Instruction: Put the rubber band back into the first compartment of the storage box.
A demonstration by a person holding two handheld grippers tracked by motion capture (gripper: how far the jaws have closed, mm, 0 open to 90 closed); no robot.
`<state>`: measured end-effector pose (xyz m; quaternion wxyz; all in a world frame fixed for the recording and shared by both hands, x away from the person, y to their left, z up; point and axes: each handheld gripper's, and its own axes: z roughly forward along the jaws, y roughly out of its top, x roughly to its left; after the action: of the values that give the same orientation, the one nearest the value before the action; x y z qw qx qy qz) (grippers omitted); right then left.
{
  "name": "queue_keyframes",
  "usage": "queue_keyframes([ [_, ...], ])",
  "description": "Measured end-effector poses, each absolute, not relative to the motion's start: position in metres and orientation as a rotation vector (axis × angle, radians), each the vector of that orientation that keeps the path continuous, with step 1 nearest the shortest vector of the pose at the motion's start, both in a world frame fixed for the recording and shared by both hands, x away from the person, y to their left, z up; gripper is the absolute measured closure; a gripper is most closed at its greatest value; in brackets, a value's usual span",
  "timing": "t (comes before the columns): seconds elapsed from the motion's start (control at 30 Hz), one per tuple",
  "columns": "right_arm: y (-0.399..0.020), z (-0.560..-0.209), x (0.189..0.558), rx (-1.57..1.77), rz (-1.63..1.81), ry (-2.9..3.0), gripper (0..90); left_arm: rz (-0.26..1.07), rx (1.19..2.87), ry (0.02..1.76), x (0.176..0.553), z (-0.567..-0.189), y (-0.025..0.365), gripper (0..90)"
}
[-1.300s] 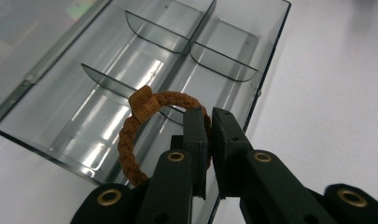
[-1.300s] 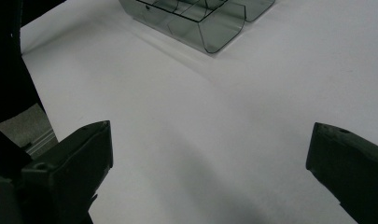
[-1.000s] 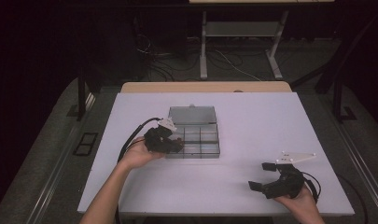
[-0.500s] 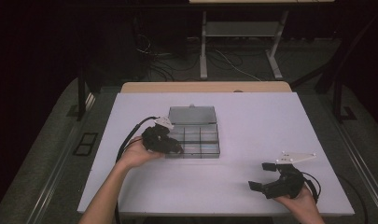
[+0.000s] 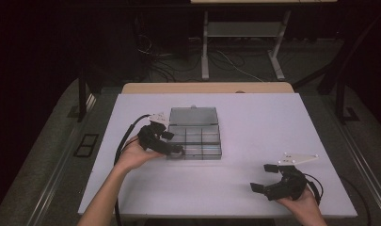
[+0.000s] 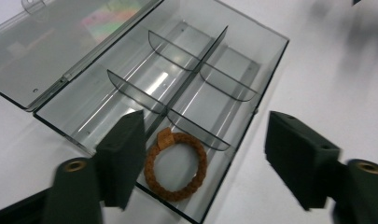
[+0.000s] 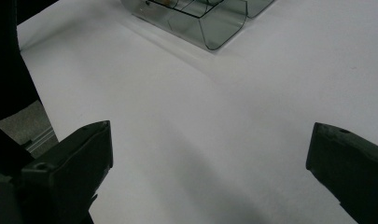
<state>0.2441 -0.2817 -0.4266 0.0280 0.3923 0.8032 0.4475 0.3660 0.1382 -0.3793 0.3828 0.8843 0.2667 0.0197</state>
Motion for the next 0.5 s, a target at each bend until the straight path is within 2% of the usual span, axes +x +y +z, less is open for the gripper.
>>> queue_keyframes([
  [0.13, -0.281, -0.427, 0.244, 1.209, 1.381, 2.478, 0.7, 0.041, 2.22, 0.691, 0.362, -0.375, 0.145, 16.5],
  [0.5, -0.282, -0.427, 0.245, 1.202, 1.381, 2.479, 0.7, 0.073, 2.159, 0.725, 0.345, -0.373, 0.16, 1.0],
])
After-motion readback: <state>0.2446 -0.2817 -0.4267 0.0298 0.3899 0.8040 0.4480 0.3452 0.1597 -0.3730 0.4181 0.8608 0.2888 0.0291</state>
